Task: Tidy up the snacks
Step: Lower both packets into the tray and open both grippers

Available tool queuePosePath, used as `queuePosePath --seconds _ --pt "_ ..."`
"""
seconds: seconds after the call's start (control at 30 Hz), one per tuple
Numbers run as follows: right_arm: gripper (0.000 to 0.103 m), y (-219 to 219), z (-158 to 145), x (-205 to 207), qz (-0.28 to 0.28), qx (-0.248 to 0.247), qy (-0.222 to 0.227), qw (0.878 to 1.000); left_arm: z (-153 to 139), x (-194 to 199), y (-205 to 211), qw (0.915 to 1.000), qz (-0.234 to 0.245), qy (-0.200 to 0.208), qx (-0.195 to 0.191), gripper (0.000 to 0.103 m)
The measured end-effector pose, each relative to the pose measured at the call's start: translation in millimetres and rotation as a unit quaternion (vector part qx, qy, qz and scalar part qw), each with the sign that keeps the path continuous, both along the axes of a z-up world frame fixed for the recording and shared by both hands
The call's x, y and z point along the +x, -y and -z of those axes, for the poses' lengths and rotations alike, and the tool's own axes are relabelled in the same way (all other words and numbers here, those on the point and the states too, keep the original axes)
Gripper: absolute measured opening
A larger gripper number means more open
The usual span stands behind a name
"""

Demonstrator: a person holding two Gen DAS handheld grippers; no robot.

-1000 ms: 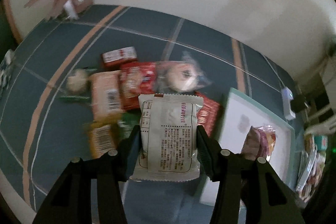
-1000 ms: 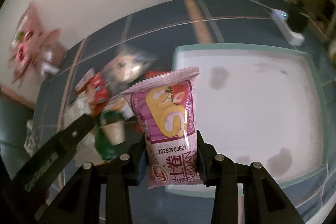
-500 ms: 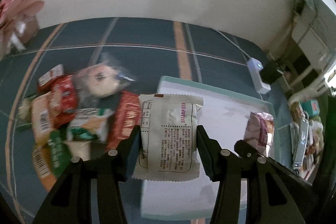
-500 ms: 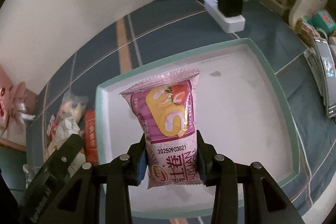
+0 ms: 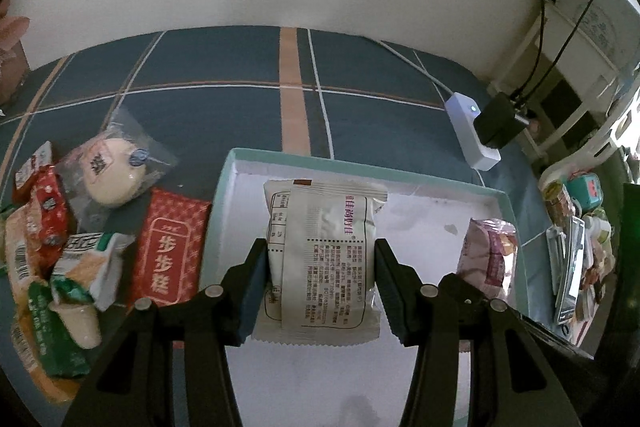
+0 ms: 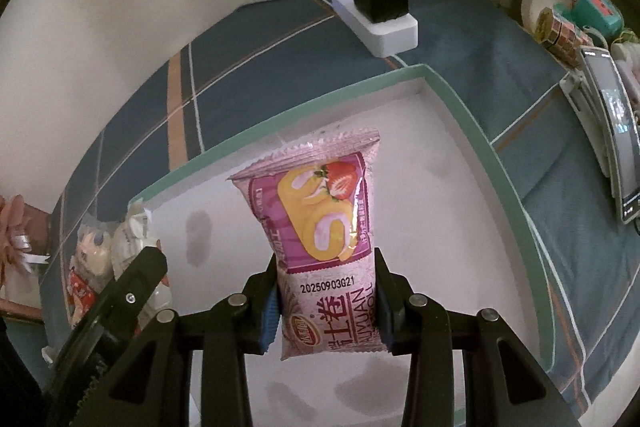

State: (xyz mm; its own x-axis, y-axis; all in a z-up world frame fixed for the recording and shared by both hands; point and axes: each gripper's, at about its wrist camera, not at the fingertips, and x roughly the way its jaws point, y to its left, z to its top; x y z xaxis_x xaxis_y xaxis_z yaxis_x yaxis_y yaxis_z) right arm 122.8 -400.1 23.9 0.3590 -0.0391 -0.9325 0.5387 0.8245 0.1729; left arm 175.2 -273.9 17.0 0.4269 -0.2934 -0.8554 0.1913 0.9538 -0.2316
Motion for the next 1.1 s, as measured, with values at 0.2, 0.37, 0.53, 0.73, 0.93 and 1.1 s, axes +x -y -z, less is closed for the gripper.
queuePosePath --seconds 0.2,0.37,0.53,0.73,0.93,1.1 --pt "0.041 4 0 5 -0.001 -0.011 0.007 1.0 9 6 4 1.0 0.0 -0.007 -0.003 0.053" --pt "0.042 4 -1 4 0.002 -0.021 0.003 1.0 9 10 -2 0.9998 -0.006 -0.015 -0.012 0.069" --pt "0.042 5 1 5 0.005 -0.016 -0.007 1.0 1 11 -13 0.9994 -0.018 -0.024 -0.019 0.069" --pt "0.07 -1 -7 6 -0.002 -0.03 -0.016 0.999 -10 10 -25 0.9975 -0.034 -0.049 0.038 0.083" --pt "0.083 -6 -10 4 -0.003 -0.043 -0.027 0.999 -23 3 -51 0.9953 -0.066 -0.05 0.05 0.092" --pt "0.102 -10 -13 -2 -0.003 -0.044 -0.03 0.999 -28 -1 -79 0.9907 -0.111 -0.044 0.066 0.099"
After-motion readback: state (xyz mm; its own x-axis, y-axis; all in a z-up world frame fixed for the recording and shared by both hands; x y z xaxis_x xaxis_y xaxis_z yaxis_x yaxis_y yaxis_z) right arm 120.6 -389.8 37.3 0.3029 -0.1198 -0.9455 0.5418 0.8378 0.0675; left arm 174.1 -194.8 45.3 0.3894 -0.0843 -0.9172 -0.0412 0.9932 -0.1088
